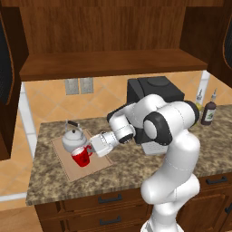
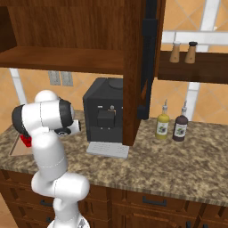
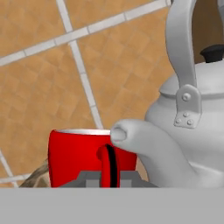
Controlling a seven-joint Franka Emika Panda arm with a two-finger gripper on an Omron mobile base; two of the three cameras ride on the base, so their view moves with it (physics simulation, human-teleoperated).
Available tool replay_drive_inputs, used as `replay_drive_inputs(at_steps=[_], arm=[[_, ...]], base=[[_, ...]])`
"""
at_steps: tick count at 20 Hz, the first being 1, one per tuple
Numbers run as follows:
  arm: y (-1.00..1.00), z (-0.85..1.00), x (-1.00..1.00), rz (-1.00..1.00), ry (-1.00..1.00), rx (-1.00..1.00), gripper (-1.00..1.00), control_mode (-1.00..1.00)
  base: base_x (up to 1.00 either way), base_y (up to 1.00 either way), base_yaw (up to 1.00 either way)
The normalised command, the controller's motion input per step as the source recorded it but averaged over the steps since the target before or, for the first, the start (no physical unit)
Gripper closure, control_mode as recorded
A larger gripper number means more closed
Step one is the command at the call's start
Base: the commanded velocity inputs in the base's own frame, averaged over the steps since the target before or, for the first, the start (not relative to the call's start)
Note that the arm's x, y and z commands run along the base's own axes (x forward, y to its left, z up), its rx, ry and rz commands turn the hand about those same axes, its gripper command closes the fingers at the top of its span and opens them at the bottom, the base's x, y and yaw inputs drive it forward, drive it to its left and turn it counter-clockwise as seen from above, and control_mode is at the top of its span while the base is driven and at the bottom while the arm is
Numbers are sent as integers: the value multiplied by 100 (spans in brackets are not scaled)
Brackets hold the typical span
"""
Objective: Pick the kettle from the counter and place it on the tray. Then pick the mug from the cabinet and place it on the tray. Then close the cabinet doors.
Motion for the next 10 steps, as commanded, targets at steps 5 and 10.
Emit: replay_drive_inputs(at_steps=[5,10], arm=[[0,-23,-28,-3,-11,0,-100,-100],[-3,-23,-16,-8,-4,2,-100,-100]], base=[[0,0,0],[0,0,0]])
